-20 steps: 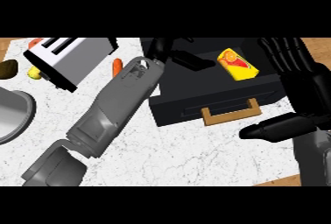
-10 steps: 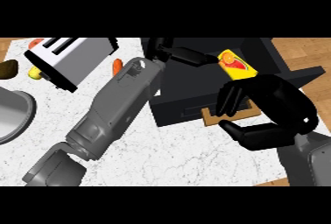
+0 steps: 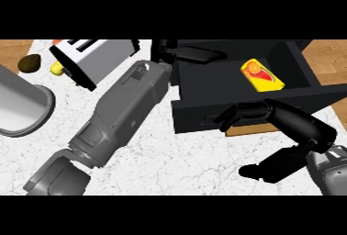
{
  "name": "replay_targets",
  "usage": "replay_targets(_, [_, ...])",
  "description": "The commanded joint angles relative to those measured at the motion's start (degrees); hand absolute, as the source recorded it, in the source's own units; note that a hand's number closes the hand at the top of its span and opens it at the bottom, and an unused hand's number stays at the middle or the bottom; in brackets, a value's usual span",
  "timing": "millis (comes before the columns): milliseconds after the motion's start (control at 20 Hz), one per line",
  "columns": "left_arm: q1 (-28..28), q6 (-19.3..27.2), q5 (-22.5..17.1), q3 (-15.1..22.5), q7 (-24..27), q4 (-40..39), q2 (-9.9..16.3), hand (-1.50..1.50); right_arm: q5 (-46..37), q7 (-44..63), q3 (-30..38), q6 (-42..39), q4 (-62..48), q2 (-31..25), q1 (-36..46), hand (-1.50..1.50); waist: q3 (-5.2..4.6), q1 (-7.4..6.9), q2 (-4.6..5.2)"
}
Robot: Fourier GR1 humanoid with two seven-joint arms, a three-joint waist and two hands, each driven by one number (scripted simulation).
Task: Pick up the cup, place it into the drawer and close the drawer
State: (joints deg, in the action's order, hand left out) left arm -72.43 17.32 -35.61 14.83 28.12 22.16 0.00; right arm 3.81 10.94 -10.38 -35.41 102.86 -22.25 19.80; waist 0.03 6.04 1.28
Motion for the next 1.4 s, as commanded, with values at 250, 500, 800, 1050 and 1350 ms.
replay_targets(250, [3.6, -2.2, -2.0, -1.4, 3.3, 1.4, 0.0, -1.50, -25.7, -10.7, -7.8, 11.4, -13.2, 1.3, -5.1, -1.50, 0.04, -5.85, -0.83])
replay_targets(500, [10.2, -4.4, -2.1, -1.5, 6.6, 5.2, 0.0, -1.50, -31.6, -17.0, -11.1, 13.4, -31.3, 3.1, 2.1, -1.50, 0.04, -8.48, -0.86])
replay_targets(800, [13.7, -8.3, -2.7, -2.1, 4.1, 9.1, 4.6, -1.50, -35.1, -26.8, -7.6, 20.7, -53.9, 4.9, 10.5, 1.50, 0.16, -10.76, -0.32])
replay_targets(1050, [16.1, -10.3, -2.9, -1.7, 2.2, 13.7, 7.0, -1.50, -32.1, -33.0, -0.6, 23.8, -64.1, 4.9, 18.7, 1.50, 0.24, -12.48, -0.09])
replay_targets(1350, [20.4, -12.6, -3.3, -0.9, 0.4, 16.9, 8.6, -1.50, -29.6, -33.9, 6.7, 26.3, -72.1, 1.6, 28.9, 1.50, 0.32, -15.35, 0.56])
